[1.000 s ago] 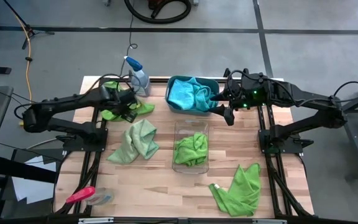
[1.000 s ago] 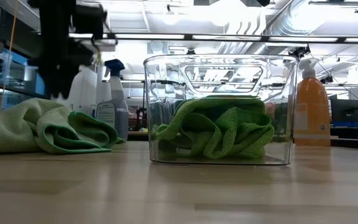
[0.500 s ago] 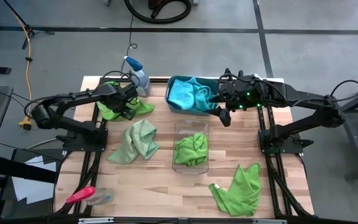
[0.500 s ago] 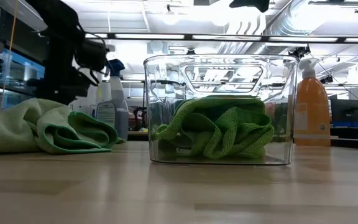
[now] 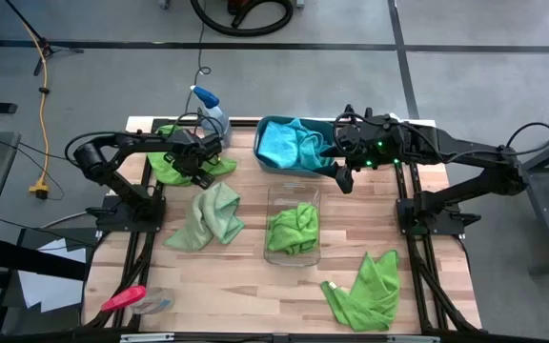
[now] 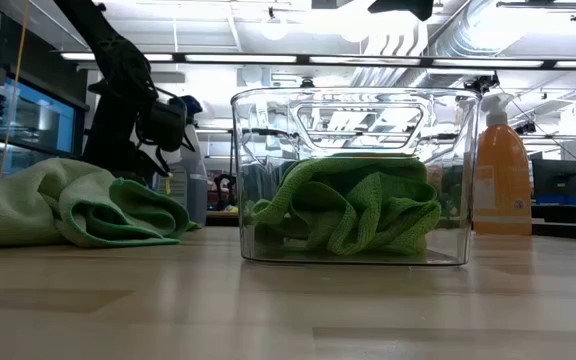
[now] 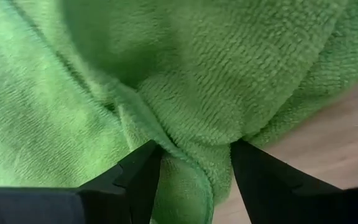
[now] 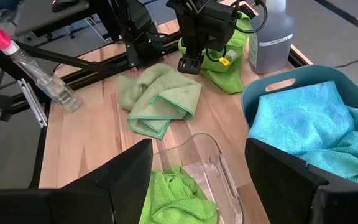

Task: Sort microfiber towel by color & place in baskets
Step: Put the green microfiber towel into the transparent bin, then put the light green microfiber towel into the transparent bin

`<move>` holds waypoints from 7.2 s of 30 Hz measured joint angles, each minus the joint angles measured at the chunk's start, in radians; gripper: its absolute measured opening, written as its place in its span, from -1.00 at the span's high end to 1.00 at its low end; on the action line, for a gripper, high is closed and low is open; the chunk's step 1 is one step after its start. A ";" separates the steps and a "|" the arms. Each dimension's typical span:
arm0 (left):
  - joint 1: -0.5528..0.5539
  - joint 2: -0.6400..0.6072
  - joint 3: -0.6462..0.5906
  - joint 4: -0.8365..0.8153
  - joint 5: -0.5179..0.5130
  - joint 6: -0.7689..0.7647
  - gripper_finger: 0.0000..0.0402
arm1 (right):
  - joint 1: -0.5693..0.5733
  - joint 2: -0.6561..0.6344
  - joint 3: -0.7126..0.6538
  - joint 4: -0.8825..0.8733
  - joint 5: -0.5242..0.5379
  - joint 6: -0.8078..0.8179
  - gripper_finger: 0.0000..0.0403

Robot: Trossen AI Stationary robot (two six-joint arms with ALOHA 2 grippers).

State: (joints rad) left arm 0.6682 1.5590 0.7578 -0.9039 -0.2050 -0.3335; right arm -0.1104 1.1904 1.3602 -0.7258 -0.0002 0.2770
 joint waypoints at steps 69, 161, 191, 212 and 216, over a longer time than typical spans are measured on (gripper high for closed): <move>-0.710 -0.165 0.524 0.811 0.413 0.171 1.00 | -0.001 -0.101 0.000 0.061 0.075 -0.102 -0.27; -0.708 0.588 0.927 0.103 0.274 0.326 0.50 | -0.001 -0.103 0.000 0.049 0.151 -0.070 -0.27; -0.588 0.408 1.149 -0.199 0.281 0.372 0.09 | -0.001 -0.103 0.000 0.048 0.150 -0.095 -0.27; -0.512 -0.309 0.553 0.484 0.145 0.152 0.09 | -0.001 -0.103 0.000 -0.018 0.147 -0.159 -0.27; -0.548 -0.450 0.383 0.570 0.060 0.012 0.09 | -0.001 -0.103 0.000 -0.018 0.145 -0.189 -0.27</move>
State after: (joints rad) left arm 0.1206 1.1086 1.1408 -0.3339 -0.1446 -0.3212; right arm -0.1116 1.0874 1.3605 -0.7434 0.1453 0.0876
